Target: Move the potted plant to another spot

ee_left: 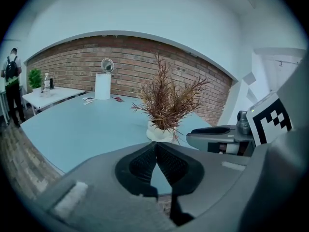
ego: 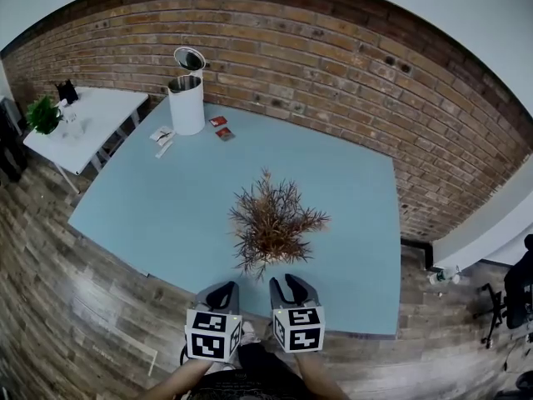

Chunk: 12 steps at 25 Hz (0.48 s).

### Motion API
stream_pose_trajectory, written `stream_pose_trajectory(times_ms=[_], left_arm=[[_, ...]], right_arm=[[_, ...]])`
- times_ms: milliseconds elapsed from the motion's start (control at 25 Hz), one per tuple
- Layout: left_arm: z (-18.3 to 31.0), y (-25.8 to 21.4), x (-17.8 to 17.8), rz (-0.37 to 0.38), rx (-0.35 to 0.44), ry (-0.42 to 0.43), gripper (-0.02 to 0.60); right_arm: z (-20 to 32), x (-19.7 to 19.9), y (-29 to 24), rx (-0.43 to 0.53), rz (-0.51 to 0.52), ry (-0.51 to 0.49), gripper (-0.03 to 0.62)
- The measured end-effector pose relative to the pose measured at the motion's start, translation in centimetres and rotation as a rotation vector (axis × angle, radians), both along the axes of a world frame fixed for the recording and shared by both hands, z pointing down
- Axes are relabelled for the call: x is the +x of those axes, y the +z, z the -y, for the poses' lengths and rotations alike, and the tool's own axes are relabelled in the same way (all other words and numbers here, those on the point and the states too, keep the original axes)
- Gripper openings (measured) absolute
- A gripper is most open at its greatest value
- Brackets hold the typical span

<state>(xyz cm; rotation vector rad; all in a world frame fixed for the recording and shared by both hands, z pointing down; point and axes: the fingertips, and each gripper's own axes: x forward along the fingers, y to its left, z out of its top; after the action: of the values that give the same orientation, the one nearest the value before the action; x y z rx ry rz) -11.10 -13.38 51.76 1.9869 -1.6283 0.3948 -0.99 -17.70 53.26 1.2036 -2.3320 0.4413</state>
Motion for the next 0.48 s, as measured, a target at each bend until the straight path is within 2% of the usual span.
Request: stream_pose_trajectory(times_ms=[280,480], left_arm=[[1.4,0.6,-1.1,0.004,-0.016,-0.037,-0.005],[2.3,0.9,-1.5,0.005,-0.021,-0.051,-0.005]], right_arm=[[2.5,-0.7,1.3,-0.016,-0.019,-0.02,0.157],[4.2,-1.3,2.2,-0.027,-0.034,-0.02,0.258]])
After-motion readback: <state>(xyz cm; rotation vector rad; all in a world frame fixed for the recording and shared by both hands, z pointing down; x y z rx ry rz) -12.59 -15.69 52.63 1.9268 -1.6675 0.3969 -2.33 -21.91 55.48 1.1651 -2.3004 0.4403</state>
